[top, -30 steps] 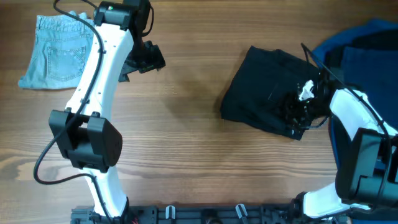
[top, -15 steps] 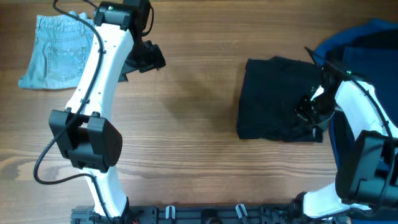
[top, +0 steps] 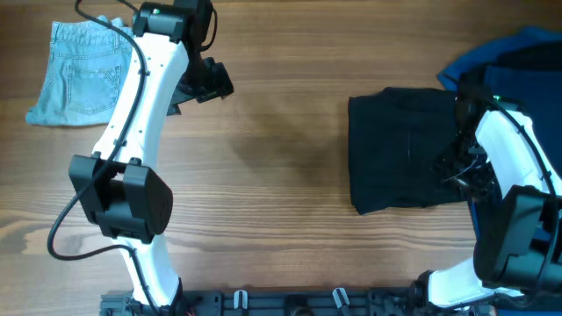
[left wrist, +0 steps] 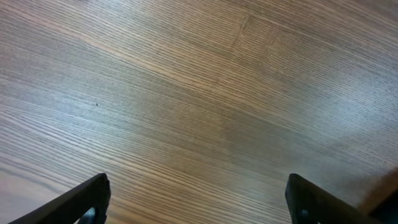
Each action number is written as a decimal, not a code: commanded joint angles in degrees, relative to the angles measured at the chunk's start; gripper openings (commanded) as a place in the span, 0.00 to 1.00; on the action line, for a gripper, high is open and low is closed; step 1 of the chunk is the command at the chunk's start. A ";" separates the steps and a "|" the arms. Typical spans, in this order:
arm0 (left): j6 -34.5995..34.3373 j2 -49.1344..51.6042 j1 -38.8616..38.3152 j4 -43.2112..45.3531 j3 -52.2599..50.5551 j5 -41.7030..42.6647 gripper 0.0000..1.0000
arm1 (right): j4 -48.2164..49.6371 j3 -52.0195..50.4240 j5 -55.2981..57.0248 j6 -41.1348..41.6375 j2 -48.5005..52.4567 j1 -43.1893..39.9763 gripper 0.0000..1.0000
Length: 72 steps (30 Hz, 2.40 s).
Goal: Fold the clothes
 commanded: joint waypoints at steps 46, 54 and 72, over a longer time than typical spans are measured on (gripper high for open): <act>-16.90 9.70 -34.25 78.73 -34.99 41.31 0.50 | 4.76 17.79 -31.32 -19.15 -0.96 -3.61 1.00; -13.25 9.68 -32.26 79.28 -34.88 36.68 0.04 | 4.33 17.79 -31.30 -19.21 -0.96 -3.61 1.00; 6.58 9.68 1.40 79.76 -32.48 32.85 0.04 | 1.70 17.79 -31.32 -20.22 -0.96 -3.61 1.00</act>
